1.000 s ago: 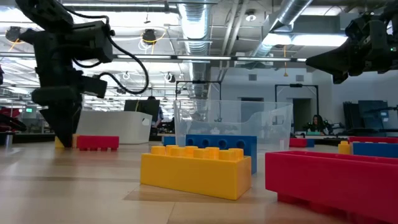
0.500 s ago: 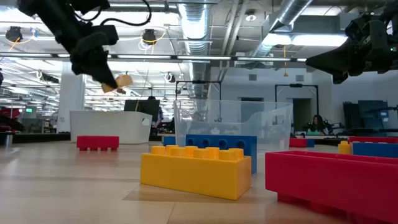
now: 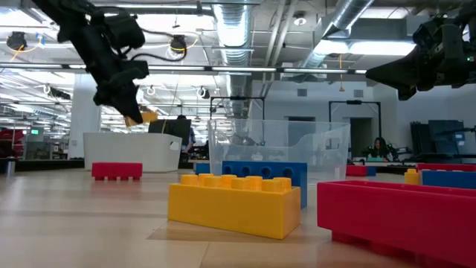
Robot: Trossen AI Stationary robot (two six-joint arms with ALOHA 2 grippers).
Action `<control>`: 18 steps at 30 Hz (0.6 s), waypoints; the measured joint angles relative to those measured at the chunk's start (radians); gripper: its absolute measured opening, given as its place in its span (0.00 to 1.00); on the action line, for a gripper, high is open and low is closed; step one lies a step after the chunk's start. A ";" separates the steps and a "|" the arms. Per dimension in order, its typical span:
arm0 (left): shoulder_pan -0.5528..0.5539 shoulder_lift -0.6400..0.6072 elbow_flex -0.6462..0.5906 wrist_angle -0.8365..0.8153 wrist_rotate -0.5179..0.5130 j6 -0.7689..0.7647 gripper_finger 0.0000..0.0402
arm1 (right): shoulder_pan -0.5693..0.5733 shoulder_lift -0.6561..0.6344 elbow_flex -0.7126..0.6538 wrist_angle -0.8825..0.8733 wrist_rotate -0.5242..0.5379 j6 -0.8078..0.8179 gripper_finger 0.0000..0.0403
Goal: Sort & place blocks by color
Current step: Put the yellow game piece into the white bin
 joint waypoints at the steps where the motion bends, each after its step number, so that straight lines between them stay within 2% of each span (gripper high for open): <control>1: 0.018 0.015 0.000 0.002 0.005 0.012 0.25 | 0.000 0.000 0.000 0.000 0.000 0.000 0.11; 9: 0.115 0.121 0.000 0.033 0.045 0.060 0.25 | 0.000 0.000 0.000 0.000 0.000 0.000 0.11; 18: 0.144 0.142 0.001 0.072 0.049 0.070 0.25 | 0.000 0.000 0.000 0.000 0.000 0.000 0.11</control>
